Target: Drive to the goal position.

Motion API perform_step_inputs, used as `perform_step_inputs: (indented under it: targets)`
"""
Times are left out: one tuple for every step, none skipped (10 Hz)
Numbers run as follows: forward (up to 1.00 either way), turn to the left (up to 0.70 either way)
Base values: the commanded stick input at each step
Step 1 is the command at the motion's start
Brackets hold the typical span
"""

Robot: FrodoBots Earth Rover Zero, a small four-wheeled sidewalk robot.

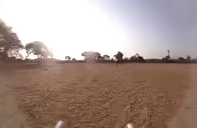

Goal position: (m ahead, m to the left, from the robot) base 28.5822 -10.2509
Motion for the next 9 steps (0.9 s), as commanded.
perform_step_inputs:
  targets:
    - [0.7,0.0]
    - [0.7,0.0]
    - [0.7,0.0]
    - [0.7,0.0]
    - [0.7,0.0]
    - [0.7,0.0]
    - [0.7,0.0]
    - [0.7,0.0]
    - [0.7,0.0]
